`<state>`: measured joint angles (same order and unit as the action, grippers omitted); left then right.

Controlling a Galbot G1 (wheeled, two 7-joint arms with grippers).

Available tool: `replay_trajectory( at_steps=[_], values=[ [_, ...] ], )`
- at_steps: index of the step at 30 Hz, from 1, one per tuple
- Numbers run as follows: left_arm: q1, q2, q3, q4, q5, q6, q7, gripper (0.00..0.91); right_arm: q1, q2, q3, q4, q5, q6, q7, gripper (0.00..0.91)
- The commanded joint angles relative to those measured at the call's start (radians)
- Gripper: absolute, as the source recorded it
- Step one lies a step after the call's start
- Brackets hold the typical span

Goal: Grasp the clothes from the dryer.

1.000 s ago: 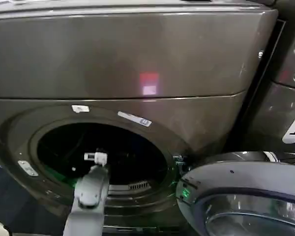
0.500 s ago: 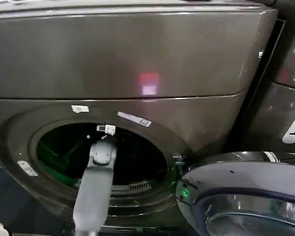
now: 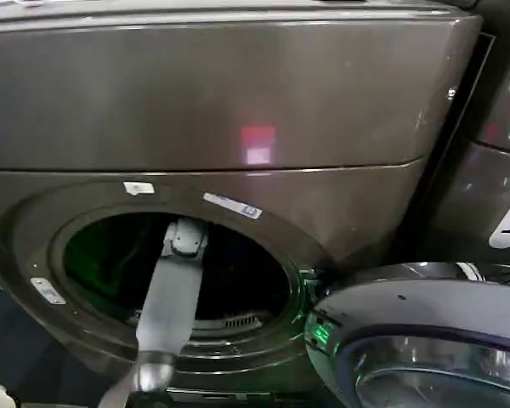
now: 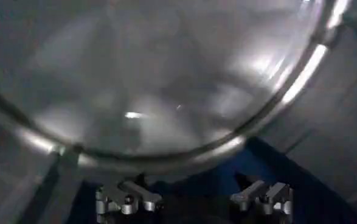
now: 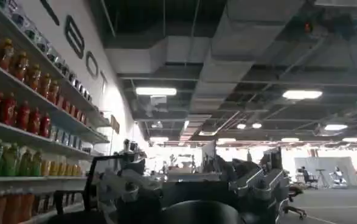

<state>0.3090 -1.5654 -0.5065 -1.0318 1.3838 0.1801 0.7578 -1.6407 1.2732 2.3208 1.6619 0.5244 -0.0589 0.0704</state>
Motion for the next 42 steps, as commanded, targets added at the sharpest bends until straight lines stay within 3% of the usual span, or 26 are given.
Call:
replay_trajectory(
  at_steps=[1,12,17,27,42],
  values=[
    [-0.059,0.007,-0.004,0.044,0.214,-0.286,0.419,0.907,0.0,0.0,-0.003,-0.002,-0.002,0.001,-0.001,0.907],
    [-0.122,0.013,-0.008,0.157,0.171,-0.28,0.588,0.907,0.004,-0.01,-0.013,-0.005,-0.005,0.002,-0.001,0.907],
    [-0.137,0.015,-0.009,0.193,0.134,-0.311,0.589,0.907,0.012,-0.009,-0.025,0.003,-0.01,0.002,-0.001,0.907],
    [-0.157,0.006,-0.011,0.291,0.126,-0.236,0.56,0.907,0.011,-0.009,-0.029,0.002,-0.016,0.003,0.0,0.907],
    [-0.137,0.025,-0.032,0.408,0.063,-0.211,0.531,0.907,0.018,0.001,-0.047,0.012,-0.026,0.008,0.0,0.907]
  ],
)
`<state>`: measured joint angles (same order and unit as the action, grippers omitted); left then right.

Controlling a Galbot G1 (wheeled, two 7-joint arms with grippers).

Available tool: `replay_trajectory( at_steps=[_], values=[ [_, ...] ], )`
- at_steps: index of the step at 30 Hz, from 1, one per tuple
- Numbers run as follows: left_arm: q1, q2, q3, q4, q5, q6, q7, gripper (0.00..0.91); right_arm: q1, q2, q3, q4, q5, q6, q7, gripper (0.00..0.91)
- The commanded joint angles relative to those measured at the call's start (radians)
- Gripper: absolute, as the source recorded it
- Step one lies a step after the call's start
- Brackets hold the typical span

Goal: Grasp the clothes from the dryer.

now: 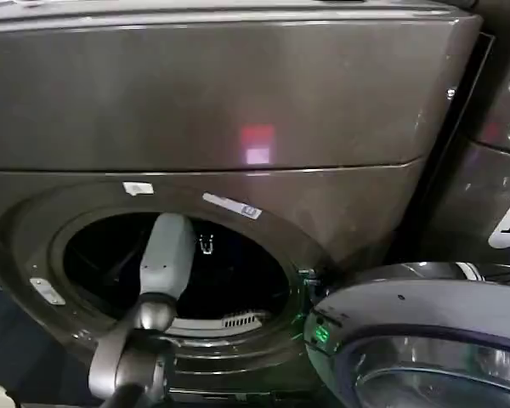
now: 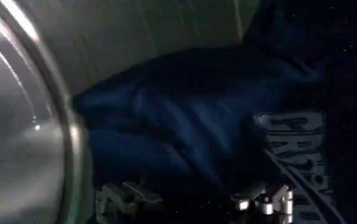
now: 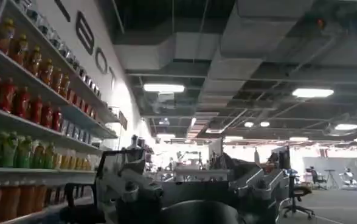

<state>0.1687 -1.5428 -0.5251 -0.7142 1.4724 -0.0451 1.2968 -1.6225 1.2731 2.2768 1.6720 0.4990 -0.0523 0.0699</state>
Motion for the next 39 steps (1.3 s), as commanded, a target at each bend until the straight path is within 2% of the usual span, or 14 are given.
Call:
replay_trajectory(
  at_steps=[1,10,11,12,13,14,39],
  values=[
    [0.003,0.002,-0.016,0.102,-0.026,0.014,-0.011,0.907,0.0,0.001,-0.004,0.002,-0.001,0.002,0.0,0.907],
    [0.009,0.006,-0.021,0.129,-0.037,0.008,-0.024,0.907,-0.004,0.001,-0.001,0.006,0.001,0.002,0.0,0.907],
    [0.011,0.007,-0.021,0.125,-0.049,0.005,-0.03,0.796,-0.004,0.001,-0.001,0.006,0.0,0.002,0.0,0.907],
    [0.014,0.007,-0.02,0.116,-0.062,0.008,-0.038,0.137,-0.005,0.002,-0.002,0.005,0.0,0.002,0.0,0.907],
    [0.015,0.007,-0.02,0.108,-0.068,0.009,-0.038,0.034,-0.006,0.003,-0.002,0.005,0.0,0.003,0.0,0.907],
    [0.017,0.008,-0.018,0.101,-0.072,0.006,-0.033,0.0,-0.006,0.005,-0.003,0.005,0.0,0.003,0.0,0.907],
    [0.051,0.011,-0.013,-0.007,-0.128,0.036,-0.04,0.0,-0.001,0.01,-0.015,0.011,-0.004,0.004,0.0,0.907]
  ],
)
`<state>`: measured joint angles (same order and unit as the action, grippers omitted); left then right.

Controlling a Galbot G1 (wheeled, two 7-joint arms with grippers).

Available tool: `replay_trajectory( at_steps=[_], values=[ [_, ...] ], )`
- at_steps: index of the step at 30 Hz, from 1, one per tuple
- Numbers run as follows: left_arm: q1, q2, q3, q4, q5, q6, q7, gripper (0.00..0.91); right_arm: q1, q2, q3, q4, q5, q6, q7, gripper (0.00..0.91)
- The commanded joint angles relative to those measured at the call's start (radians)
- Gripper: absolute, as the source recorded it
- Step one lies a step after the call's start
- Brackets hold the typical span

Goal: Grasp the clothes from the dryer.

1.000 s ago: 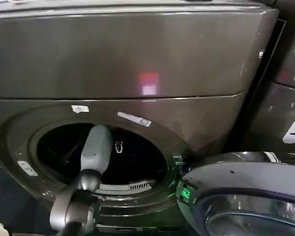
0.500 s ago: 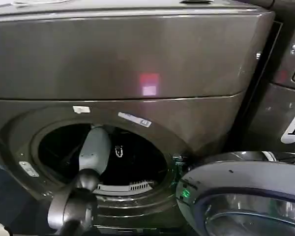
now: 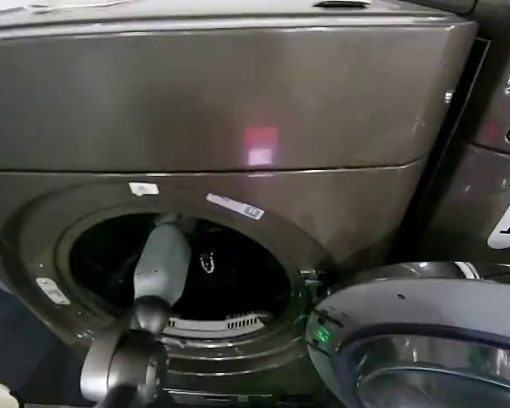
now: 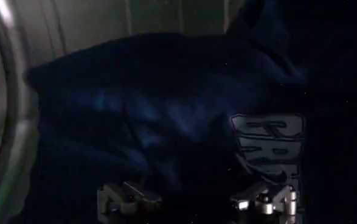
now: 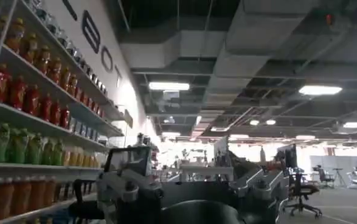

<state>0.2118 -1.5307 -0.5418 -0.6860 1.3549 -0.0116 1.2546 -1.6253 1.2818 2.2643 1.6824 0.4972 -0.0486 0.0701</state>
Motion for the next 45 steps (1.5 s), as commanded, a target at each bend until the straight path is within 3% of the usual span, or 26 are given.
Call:
replay_trajectory(
  at_steps=[1,29,36,45],
  values=[
    [0.008,-0.002,0.003,-0.036,-0.011,0.004,0.002,0.0,0.002,0.002,-0.003,0.001,-0.002,0.001,0.001,0.907],
    [0.03,-0.003,0.002,-0.104,-0.019,0.034,0.0,0.0,0.003,-0.007,-0.011,-0.003,-0.002,0.001,0.001,0.907],
    [0.02,-0.01,-0.003,-0.106,-0.029,0.033,0.008,0.0,-0.001,-0.007,-0.014,0.017,0.018,-0.029,0.0,0.907],
    [0.039,-0.019,-0.024,-0.191,-0.272,0.073,-0.168,0.0,-0.001,-0.004,-0.016,0.018,0.016,-0.027,-0.001,0.907]
  ],
)
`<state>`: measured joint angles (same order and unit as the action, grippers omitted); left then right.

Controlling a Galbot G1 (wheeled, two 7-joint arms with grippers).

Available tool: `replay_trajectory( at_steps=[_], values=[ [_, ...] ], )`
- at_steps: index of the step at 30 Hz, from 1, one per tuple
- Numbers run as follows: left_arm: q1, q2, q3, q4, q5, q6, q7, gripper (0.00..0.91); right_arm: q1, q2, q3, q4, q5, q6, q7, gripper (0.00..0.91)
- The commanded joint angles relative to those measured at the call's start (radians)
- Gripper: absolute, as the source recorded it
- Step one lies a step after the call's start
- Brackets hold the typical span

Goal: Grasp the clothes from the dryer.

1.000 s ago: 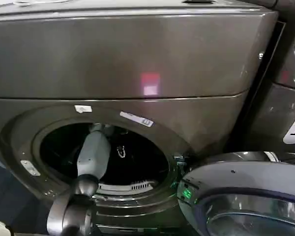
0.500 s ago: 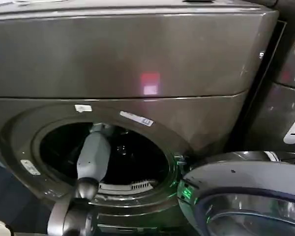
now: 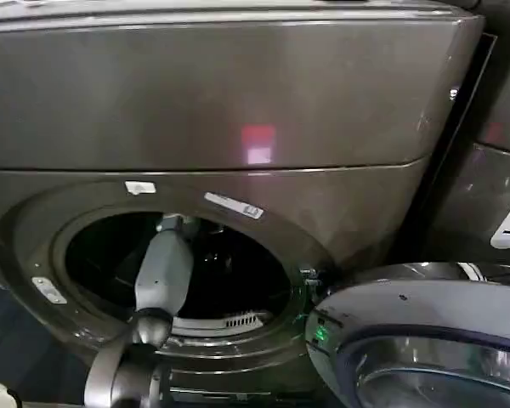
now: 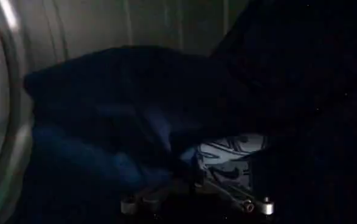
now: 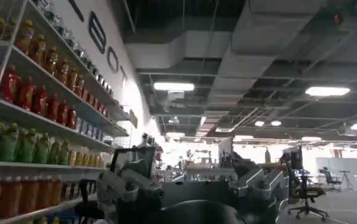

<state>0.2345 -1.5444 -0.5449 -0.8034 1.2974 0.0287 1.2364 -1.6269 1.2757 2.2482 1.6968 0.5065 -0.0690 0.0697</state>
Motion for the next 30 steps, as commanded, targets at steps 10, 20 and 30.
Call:
replay_trajectory(
  at_steps=[10,20,30],
  values=[
    [0.099,-0.018,-0.034,-0.185,-0.697,0.153,-0.6,0.0,0.004,0.01,-0.007,0.05,-0.012,-0.05,0.016,0.907],
    [0.241,-0.041,0.015,-0.334,-1.038,0.05,-0.856,0.0,-0.007,0.012,-0.002,0.04,-0.007,-0.011,0.015,0.907],
    [0.317,-0.072,0.044,-0.446,-1.221,0.107,-1.181,0.0,-0.013,0.014,0.004,0.032,-0.006,-0.008,0.017,0.907]
  ],
)
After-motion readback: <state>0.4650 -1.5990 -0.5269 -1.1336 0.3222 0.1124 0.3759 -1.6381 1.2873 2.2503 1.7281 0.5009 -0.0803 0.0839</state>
